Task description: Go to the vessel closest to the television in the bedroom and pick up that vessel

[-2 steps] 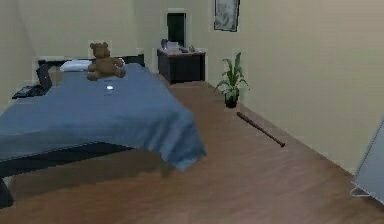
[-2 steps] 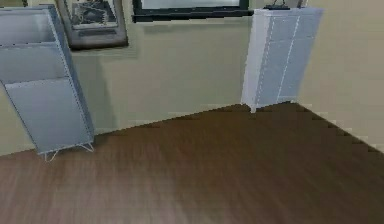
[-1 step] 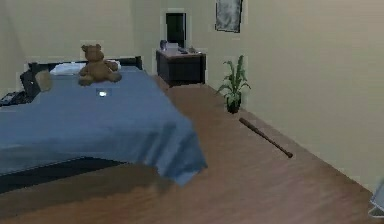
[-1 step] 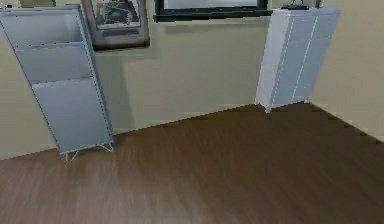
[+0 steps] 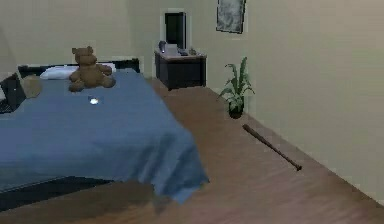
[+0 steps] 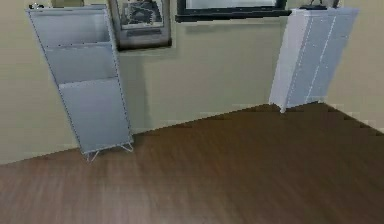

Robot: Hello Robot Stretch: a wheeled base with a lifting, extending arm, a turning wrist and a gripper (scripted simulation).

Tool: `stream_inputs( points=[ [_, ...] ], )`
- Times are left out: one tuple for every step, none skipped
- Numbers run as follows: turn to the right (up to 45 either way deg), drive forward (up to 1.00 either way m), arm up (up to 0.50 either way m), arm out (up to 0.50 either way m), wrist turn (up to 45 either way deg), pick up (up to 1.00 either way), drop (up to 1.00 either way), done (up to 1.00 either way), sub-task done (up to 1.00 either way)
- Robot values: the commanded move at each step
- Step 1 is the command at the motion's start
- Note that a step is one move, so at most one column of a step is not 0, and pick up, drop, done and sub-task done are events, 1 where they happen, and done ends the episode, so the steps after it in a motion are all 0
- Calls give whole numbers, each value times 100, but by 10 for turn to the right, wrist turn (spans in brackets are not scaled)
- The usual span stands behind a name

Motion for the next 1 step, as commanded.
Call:
stream_inputs(
  points=[
    [150, 0, 0, 0, 0, 0, 0, 0, 0]
  ],
)
